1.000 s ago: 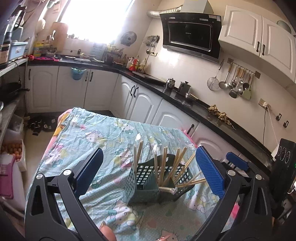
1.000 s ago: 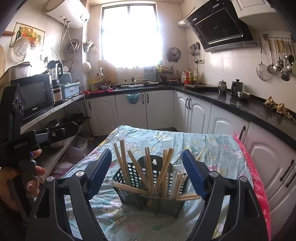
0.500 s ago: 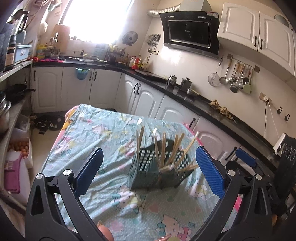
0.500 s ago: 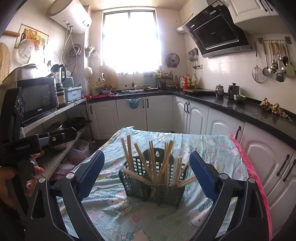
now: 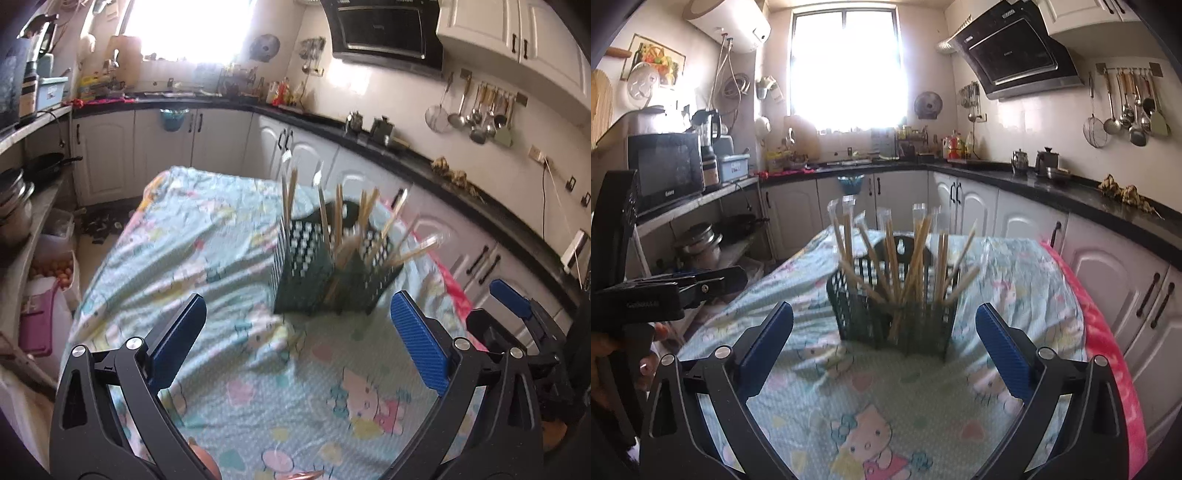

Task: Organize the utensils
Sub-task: 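Withdraw both open tools back from the caddy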

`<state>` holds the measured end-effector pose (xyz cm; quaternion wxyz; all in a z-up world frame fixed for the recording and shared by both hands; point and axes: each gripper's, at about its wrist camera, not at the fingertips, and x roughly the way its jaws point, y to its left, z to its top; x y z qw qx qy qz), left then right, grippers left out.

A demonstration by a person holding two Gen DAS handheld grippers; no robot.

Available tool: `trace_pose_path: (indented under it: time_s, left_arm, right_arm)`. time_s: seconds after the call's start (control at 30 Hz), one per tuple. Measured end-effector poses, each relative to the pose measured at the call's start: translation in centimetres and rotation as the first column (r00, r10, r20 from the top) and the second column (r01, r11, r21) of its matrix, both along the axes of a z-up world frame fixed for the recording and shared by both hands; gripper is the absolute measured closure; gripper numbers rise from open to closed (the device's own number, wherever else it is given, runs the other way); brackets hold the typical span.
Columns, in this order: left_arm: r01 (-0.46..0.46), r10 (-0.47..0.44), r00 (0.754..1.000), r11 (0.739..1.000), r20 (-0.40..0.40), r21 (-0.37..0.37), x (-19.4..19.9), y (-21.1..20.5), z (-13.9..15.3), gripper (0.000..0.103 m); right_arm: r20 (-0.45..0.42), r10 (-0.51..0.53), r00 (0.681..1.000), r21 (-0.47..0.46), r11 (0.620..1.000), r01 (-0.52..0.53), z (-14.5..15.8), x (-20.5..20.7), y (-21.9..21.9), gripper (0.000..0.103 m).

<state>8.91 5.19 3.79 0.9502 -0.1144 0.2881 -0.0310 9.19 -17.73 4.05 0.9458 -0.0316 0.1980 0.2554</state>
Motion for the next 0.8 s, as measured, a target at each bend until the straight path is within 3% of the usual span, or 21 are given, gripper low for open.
trace_pose_path:
  time_s: [0.33,0.57,0.8]
  left_arm:
    - [-0.037,0.038,0.999,0.998,-0.031,0.048,-1.9,-1.0,-4.0,0.011]
    - [-0.075,0.071,0.996,0.993,0.050,0.089,-3.2,-1.6,-4.9,0.011]
    - [-0.099,0.086,0.986,0.991,0.140,0.089,-4.0,-1.9,-4.7,0.011]
  right_arm:
    - [0.000,-0.045,0.999,-0.066,0.997,0.045,-4.4,-1.5,0.1,0.007]
    - [0.027,-0.099,0.995,-0.052,0.994,0.101,-6.1,-1.5,-1.3,0.007]
    - [0.151,-0.140,0.978,0.022,0.990,0.138,-5.9,-3.1,-2.4,0.007]
